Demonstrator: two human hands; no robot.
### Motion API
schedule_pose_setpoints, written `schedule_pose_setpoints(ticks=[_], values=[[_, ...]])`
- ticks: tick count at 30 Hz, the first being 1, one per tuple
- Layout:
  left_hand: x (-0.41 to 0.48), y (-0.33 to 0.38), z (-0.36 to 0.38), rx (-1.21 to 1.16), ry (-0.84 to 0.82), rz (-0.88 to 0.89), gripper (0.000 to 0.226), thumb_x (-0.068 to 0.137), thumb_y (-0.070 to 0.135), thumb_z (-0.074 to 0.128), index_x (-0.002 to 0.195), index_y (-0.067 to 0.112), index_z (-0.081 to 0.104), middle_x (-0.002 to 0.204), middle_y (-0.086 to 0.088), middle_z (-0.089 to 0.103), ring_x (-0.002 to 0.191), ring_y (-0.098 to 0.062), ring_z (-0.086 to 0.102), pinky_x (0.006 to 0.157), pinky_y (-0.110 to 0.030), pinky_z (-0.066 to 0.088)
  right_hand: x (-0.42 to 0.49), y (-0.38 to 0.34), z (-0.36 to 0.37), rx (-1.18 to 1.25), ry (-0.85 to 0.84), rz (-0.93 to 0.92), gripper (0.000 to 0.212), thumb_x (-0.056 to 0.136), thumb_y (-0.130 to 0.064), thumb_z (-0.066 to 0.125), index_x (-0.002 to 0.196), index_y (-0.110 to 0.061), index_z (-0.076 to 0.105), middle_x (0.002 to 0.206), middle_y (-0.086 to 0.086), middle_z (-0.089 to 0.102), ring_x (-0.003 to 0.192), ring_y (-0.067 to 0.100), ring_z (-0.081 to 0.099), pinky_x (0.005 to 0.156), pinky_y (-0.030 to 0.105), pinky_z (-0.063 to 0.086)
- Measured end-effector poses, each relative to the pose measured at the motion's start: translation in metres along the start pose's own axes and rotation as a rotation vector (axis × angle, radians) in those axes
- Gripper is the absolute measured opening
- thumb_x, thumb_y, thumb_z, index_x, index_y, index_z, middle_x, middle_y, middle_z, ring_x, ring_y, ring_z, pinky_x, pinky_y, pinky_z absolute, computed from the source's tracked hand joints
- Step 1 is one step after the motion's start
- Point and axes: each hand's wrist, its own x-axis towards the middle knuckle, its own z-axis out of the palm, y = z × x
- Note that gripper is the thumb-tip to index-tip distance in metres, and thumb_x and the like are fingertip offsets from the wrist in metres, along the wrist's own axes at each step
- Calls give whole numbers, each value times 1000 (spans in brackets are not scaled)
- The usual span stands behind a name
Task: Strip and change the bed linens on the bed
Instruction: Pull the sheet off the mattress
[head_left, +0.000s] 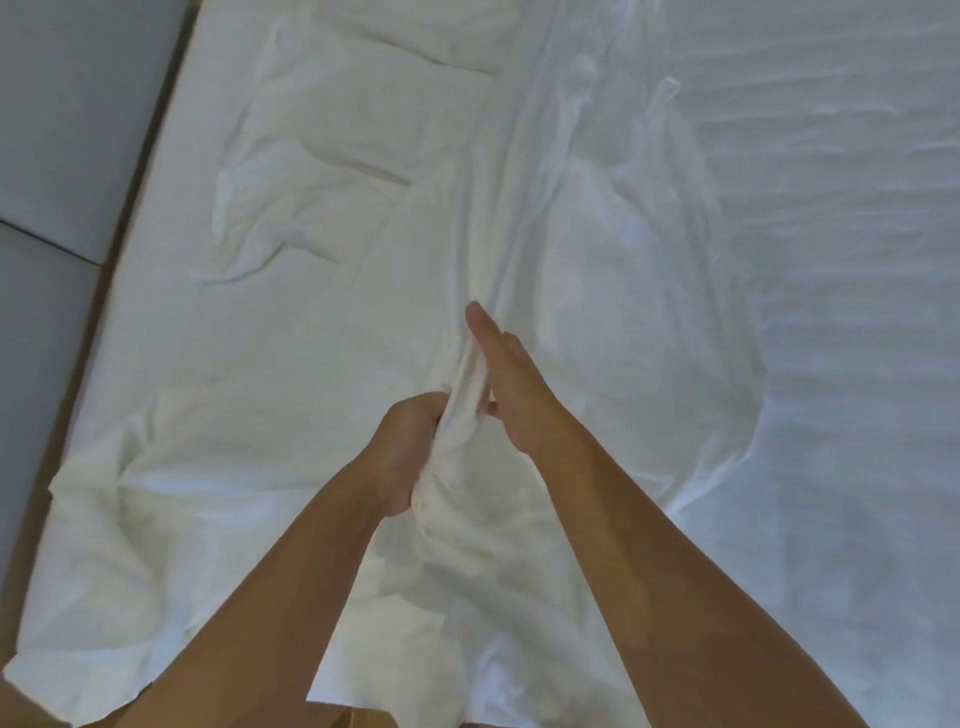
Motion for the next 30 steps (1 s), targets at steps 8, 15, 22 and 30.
schedule_pose_setpoints(ticks=[8,15,22,30], values=[[-23,38,-108,170,107,-3,36,83,51,53,92,20,70,88,-4,69,77,-20,65,70,-32,45,13,-11,104,-447,136,-375,59,90,-11,38,146,-24,27,130,3,54,111,23,54,98,36,44],[49,116,-165,215,224,90,9,87,16,60,87,7,58,77,-6,53,67,-20,52,61,-27,42,12,25,185,-857,-156,-481,53,93,-16,46,143,-21,30,123,-4,52,108,15,51,86,24,37],[46,181,-417,335,828,376,35,98,4,43,130,-10,45,135,-23,47,128,-29,43,94,-19,35,48,26,266,-567,112,-346,44,92,-37,55,133,-27,44,93,-12,52,84,-1,52,71,18,42],[19,126,-533,453,932,368,50,90,40,57,128,9,54,124,-14,59,109,-31,57,85,-36,46,101,27,379,-532,3,-267,41,92,-38,53,130,-21,47,108,-3,53,91,3,54,72,17,41]])
